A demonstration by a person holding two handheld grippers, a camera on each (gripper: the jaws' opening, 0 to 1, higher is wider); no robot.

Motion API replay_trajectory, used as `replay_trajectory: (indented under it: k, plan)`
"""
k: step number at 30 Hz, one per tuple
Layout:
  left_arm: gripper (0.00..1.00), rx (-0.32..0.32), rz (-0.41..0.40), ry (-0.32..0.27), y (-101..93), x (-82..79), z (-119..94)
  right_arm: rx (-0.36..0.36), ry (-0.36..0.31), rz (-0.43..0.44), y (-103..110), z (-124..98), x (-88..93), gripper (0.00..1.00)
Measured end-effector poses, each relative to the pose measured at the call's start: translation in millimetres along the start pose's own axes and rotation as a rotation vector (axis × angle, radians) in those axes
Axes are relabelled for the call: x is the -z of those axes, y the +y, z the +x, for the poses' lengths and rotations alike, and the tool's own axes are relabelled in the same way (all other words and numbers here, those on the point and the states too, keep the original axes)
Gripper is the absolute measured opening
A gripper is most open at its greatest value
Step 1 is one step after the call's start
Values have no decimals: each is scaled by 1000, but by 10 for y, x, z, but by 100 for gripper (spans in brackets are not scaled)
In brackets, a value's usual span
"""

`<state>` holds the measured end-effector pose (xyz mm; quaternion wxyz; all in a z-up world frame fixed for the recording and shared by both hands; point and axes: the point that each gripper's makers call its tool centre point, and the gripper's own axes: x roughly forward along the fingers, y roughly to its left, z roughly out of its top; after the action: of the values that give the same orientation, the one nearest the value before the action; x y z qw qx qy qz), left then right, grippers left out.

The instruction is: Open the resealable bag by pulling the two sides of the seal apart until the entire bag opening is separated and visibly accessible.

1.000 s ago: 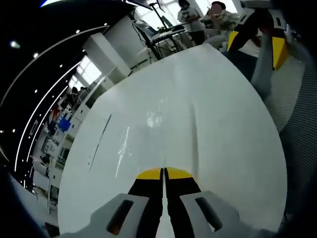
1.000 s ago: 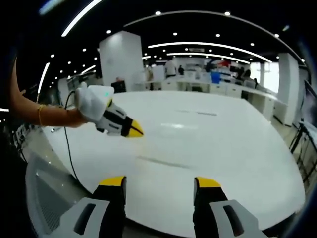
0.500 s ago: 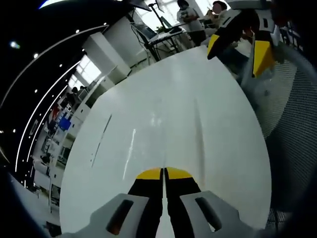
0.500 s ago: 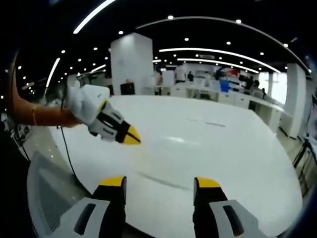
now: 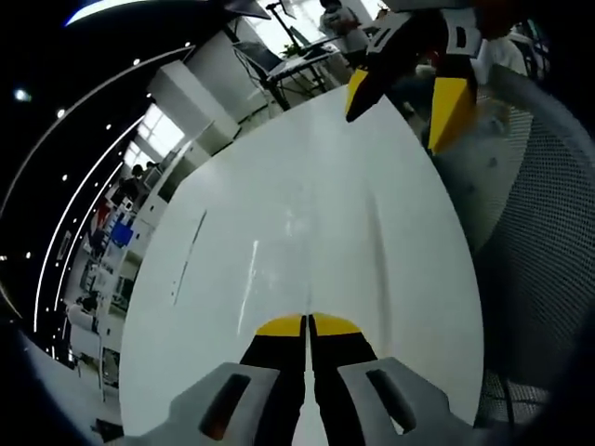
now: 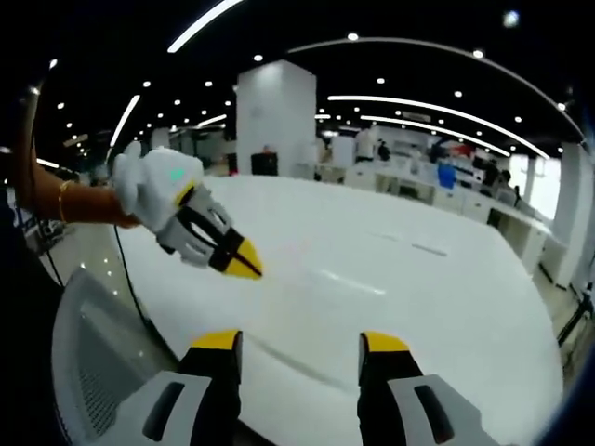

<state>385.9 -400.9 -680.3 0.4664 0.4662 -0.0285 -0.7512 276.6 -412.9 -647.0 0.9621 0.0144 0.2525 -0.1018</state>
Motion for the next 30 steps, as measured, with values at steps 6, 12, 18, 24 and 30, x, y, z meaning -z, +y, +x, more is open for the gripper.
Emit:
replay_trajectory:
  k: [6,12,18,24,30]
  plan:
    - [0,20,24,-4,-105,-16,-100,-78,-18,-53,179,94,-80,43]
    - [0,32,29,-7,-200,-22,-153,-133,-23,-74,306,220,-123,38]
    - [0,46,49,-6,-266,-40,-199,-171,9,-139,365,294,-86,36]
    - [0,63,51,-19,-321,-95,-215,-180,31,-197,376,310,-55,34]
    - [0,70,45,-38,-359,-178,-232,-198,43,-246,434,341,-49,28]
